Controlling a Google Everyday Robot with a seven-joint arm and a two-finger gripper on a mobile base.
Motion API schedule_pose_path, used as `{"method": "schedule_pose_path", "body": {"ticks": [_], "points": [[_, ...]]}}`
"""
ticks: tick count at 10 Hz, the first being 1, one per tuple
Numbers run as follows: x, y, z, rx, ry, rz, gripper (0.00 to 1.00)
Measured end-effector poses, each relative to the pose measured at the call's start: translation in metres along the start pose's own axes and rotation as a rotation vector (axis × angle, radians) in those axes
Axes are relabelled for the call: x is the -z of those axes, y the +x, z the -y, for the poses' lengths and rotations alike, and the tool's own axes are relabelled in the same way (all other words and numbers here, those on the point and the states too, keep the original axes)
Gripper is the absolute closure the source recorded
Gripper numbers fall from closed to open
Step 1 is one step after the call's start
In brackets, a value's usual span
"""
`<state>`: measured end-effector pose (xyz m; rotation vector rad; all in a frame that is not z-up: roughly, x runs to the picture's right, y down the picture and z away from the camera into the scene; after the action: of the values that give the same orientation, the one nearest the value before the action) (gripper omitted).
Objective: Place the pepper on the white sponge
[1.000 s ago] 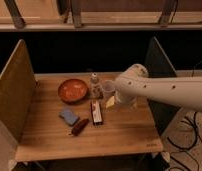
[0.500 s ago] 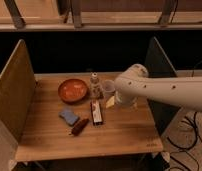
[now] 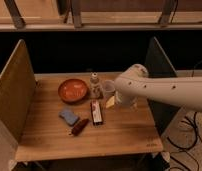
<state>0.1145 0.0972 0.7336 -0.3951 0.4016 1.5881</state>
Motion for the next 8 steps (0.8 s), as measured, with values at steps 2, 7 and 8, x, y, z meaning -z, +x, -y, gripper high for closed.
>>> {"method": "schedule_pose_path", "body": {"ticks": [2,7,8], "points": [[0.0,0.0,0.0,0.0,0.0,0.0,0.2],[0.0001,-0.0004,-0.0001,0.004,0.002,0.002,0.2],[0.0021,-0.0033,-0.0035,0.024,0.008,0.011,0.2]]}}
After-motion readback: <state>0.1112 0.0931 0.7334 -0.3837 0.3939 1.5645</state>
